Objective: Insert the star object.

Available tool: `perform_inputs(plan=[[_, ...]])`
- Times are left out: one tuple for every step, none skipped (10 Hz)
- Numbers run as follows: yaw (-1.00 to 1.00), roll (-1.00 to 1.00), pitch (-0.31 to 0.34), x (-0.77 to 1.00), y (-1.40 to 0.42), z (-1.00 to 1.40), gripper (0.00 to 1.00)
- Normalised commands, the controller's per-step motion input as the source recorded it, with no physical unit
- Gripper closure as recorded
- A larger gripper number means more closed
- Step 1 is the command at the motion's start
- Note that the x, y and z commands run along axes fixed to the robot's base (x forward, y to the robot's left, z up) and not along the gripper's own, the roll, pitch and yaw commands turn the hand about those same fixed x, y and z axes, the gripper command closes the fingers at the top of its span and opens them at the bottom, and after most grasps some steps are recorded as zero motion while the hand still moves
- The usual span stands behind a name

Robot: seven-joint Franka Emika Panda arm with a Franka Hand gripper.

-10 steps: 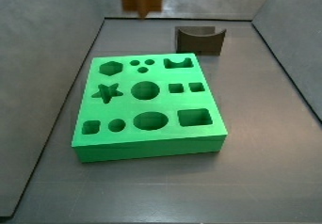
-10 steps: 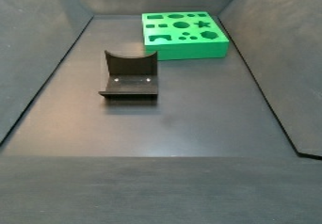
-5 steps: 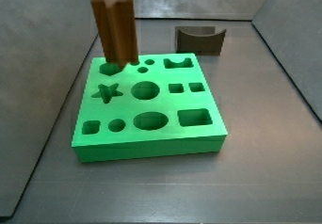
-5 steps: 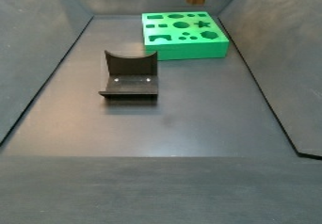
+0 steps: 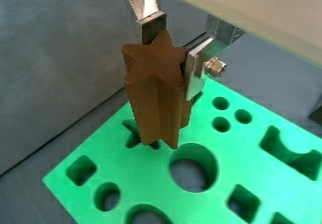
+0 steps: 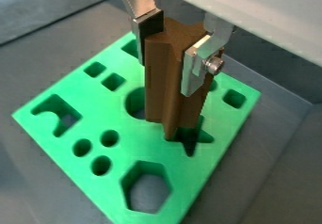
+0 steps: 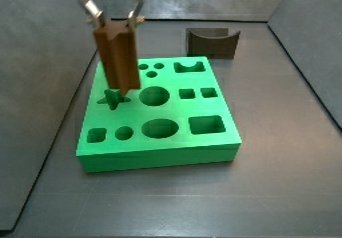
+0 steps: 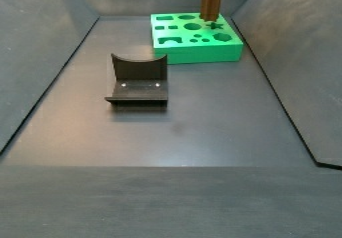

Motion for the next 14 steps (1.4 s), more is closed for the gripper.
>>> perform_inputs(plan=[[0.00, 0.00, -0.027, -0.17, -0.08, -0.16, 1.00], [0.00, -0.04, -0.099, -0.24, -0.08, -0.13, 1.00], [0.04, 0.00, -0.064, -0.20, 0.00, -0.19, 1.00], [0.08, 0.00, -0.069, -0.12, -0.01, -0.20, 1.00], [0.09, 0.00, -0.059, -0.10, 0.00, -0.18, 1.00], [0.16, 0.00, -0.040, -0.13, 0.00, -0.19, 1.00], [0.19, 0.00, -0.039, -0.03, 0.00, -0.21, 1.00], [0.16, 0.00, 0.000, 0.00, 0.00, -0.26, 1.00], [0.15, 0.00, 0.000, 0.03, 0.00, -0.27, 1.00], [0.13, 0.00, 0.000, 0.10, 0.00, -0.30, 1.00], [0.14, 0.00, 0.000, 0.08, 0.00, -0.33, 1.00], [0.14, 0.00, 0.000, 0.00, 0.00, -0.32, 1.00], [0.19, 0.05, 0.000, -0.02, 0.00, -0.30, 1.00], [0.21, 0.08, 0.000, 0.00, 0.00, -0.30, 1.00]])
